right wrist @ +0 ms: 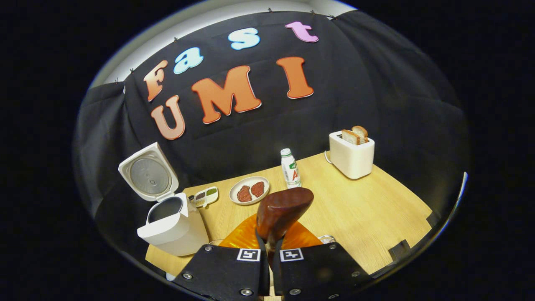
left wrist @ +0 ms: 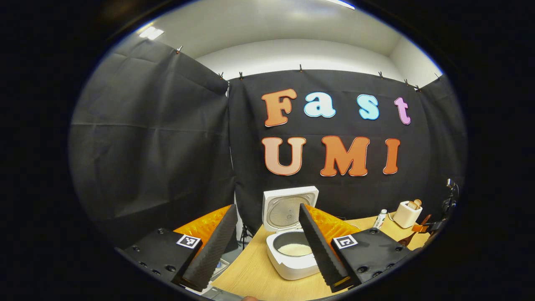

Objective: Close the left gripper, press the button to open the rice cooker; take a wooden spoon from the chopstick holder with the right hand, scoop a spoonful of rice and pour it into the rice cooker, then put the wooden spoon back into the chopstick holder.

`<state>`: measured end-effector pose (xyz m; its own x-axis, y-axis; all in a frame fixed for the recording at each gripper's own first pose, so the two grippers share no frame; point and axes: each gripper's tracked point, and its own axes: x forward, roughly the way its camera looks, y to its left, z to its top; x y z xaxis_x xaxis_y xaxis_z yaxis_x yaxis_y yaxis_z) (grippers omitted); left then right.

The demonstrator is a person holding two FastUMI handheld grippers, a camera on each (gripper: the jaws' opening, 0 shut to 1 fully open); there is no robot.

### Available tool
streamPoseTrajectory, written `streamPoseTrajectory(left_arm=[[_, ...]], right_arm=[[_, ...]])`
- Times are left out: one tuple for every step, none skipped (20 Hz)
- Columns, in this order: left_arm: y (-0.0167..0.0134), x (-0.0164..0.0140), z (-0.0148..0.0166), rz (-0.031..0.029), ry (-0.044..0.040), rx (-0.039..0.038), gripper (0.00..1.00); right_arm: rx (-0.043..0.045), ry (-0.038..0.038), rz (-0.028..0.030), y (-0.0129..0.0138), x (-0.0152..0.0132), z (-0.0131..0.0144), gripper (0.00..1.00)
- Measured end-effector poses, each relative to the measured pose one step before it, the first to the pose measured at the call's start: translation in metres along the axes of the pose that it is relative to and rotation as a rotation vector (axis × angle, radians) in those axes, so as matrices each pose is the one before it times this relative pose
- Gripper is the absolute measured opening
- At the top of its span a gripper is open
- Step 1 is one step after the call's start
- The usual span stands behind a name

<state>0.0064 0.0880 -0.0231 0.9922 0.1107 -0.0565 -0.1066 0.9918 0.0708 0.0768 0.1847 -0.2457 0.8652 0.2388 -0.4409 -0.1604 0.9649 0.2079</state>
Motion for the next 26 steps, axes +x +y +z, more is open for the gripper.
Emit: streamPoseTrajectory(left_arm=[[0.00101,0.00131,-0.00005,-0.00041,0.00197,-0.00144,1.00],[0.00079,0.00103,-0.00094,-0.00009,0.00219,0.00056,1.00],[0.00188,0.00065,0.00024,0.00105,0.00061,0.00217,1.00],[0.00006,0.00048,-0.00016,0.00223,0.00167,0.00457,1.00],[0.00118,-0.00014,-0.00032,0.00190,0.00130,0.00574,1.00],[0.00105,0.00020,-0.00151,0.00127,0.00280,0.00596,1.00],[0.00093,0.00087,-0.00099,0.00301,0.00232,0.00582,1.00],[0.00076,-0.00147,-0.00009,0.00166,0.00147,0.00626,1.00],[0.00095,0.00041,-0.00137,0.00190,0.00182,0.00601,1.00],[0.00052,0.00090,-0.00191,0.00230,0.00128,0.00556,1.00],[0.00177,0.00105,0.00008,0.00216,0.00263,0.00362,1.00],[0.00077,0.00040,-0.00098,0.00066,0.00197,0.00145,1.00],[0.00016,-0.00046,-0.00018,-0.00166,0.00256,0.00088,1.00],[-0.00074,0.00080,-0.00148,-0.00054,0.00260,-0.00005,1.00],[0.00048,0.00040,-0.00099,0.00015,0.00298,-0.00086,1.00],[0.00094,0.00038,-0.00074,0.00053,0.00215,-0.00107,1.00],[0.00078,-0.00011,-0.00022,-0.00037,0.00020,0.00007,1.00],[0.00082,-0.00063,-0.00015,0.00063,-0.00198,0.00004,1.00],[0.00253,0.00011,0.00046,0.00349,-0.00238,-0.00075,1.00],[0.00194,0.00006,-0.00114,0.00339,0.00066,-0.00036,1.00],[0.00092,-0.00077,-0.00139,0.00206,0.00383,0.00111,1.00],[0.00216,-0.00038,-0.00143,0.00160,0.00145,0.00072,1.00],[0.00039,0.00111,0.00055,-0.00039,0.00026,-0.00075,1.00],[-0.00031,0.00111,0.00006,-0.00203,0.00108,-0.00013,0.98],[0.00056,0.00023,-0.00170,0.00035,0.00438,0.00189,1.00],[0.00204,-0.00002,-0.00330,0.00152,0.00641,0.00250,1.00]], right_arm=[[-0.03368,0.01103,-0.00250,0.00532,0.00700,-0.00755,0.03],[-0.03312,0.00894,-0.00112,0.00525,0.00658,-0.00769,0.03],[-0.02890,0.00578,0.00376,0.00608,0.00527,-0.00701,0.02],[-0.02299,-0.00071,0.00700,0.00541,0.00467,-0.00531,0.03],[-0.02346,0.00670,0.00046,0.00405,0.00390,-0.00679,0.03],[-0.02644,0.00724,-0.00611,0.00354,0.00405,-0.00645,0.03],[-0.02890,0.00516,-0.00975,0.00124,0.00332,-0.00641,0.03],[-0.02867,0.00546,-0.01112,0.00031,0.00274,-0.00665,0.03],[-0.02770,0.00867,-0.01045,0.00086,0.00261,-0.00671,0.03],[-0.02265,0.00602,-0.00458,0.00114,0.00213,-0.00726,0.03],[-0.01711,-0.00512,0.00014,0.00197,0.00137,-0.00462,0.03],[-0.01413,-0.00020,-0.00003,0.00145,0.00131,-0.00300,0.03],[-0.01420,0.00733,-0.00414,0.00146,0.00065,-0.00620,0.03],[-0.00875,0.01453,-0.00206,0.00127,0.00255,-0.00838,0.03],[-0.00670,0.00386,-0.00381,0.00115,0.00116,-0.00514,0.03],[0.00090,-0.00276,-0.00187,0.00244,-0.00006,-0.00061,0.03],[0.00993,0.00211,-0.00240,0.00082,-0.00147,-0.00037,0.03],[0.02550,0.00982,0.00875,0.00273,-0.00116,-0.00269,0.03],[0.03580,0.01669,0.01212,0.00332,-0.00105,-0.00377,0.03],[0.03970,0.01458,0.00813,0.00217,-0.00041,-0.00527,0.03],[0.04236,0.00981,0.00679,0.00187,-0.00032,-0.00240,0.03],[0.04626,0.00911,0.00811,0.00261,0.00049,-0.00150,0.03],[0.04939,0.00137,0.00842,0.00244,-0.00021,0.00221,0.03],[0.05147,0.01891,0.01225,0.00417,0.00226,-0.00394,0.03],[0.04306,0.00477,0.01117,0.00243,0.00250,-0.00150,0.02],[0.02880,0.00691,0.01241,0.00350,0.00262,-0.00242,0.02]])
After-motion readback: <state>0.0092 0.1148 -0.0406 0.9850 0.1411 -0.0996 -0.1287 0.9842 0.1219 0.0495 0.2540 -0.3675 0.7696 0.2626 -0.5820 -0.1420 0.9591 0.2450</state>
